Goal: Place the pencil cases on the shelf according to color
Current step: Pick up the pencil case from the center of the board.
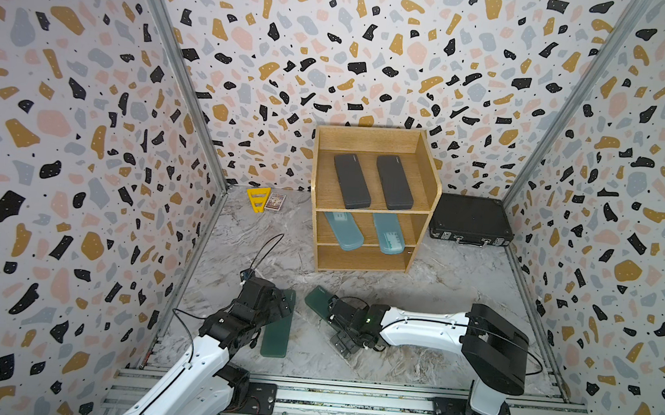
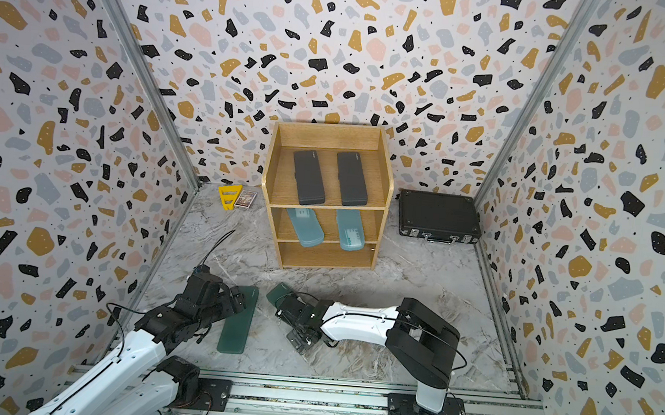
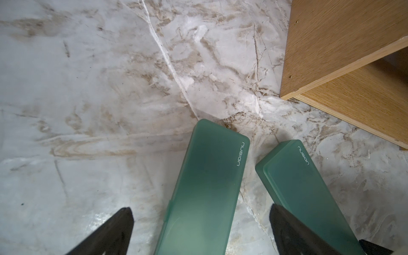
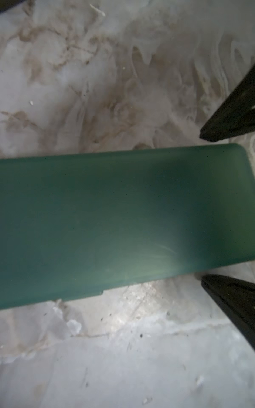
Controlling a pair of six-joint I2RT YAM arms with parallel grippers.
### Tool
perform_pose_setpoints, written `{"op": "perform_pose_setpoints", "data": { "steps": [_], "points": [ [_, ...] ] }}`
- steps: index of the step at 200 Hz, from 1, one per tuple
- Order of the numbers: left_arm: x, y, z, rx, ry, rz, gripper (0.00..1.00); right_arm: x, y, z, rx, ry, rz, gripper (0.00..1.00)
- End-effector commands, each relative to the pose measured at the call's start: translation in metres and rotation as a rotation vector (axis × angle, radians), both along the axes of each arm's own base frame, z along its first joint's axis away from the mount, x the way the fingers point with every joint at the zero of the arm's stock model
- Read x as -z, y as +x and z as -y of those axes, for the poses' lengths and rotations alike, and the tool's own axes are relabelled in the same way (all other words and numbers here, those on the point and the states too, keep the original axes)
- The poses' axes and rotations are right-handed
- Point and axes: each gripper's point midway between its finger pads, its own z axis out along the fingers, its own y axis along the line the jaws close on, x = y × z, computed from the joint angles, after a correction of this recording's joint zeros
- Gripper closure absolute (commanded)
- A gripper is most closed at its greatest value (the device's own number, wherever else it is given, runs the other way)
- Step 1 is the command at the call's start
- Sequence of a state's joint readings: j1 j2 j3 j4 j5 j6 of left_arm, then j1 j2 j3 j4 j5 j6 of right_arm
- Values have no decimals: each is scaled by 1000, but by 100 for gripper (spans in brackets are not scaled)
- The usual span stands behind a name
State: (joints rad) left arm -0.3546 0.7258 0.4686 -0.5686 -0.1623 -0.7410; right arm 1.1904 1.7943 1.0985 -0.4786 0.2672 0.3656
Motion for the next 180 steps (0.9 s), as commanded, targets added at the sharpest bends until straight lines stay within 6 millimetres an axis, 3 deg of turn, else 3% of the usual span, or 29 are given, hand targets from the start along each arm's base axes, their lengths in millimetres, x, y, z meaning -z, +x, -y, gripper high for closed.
{"op": "perform_pose_setpoints", "data": {
  "steps": [1, 23, 76, 108, 128, 180],
  "points": [
    [-10, 4, 4, 24, -8, 26, 0, -8, 3, 17, -9, -74, 22, 0],
    [-10, 5, 5, 30, -12, 28, 0, -8, 0, 16, -25, -58, 3, 0],
    [-14, 4, 7, 44, -15, 33, 0, 23, -11, 2, -42, -11, -110, 0],
    [-18, 3, 7, 41, -23, 47, 0, 31, -17, 7, -17, 0, -134, 2],
    [-20, 3, 8, 45, -29, 50, 0, 35, -20, 15, 6, 2, -137, 6],
    [-22, 3, 10, 50, -37, 49, 0, 44, -23, 40, 76, -21, -119, 29]
  ]
}}
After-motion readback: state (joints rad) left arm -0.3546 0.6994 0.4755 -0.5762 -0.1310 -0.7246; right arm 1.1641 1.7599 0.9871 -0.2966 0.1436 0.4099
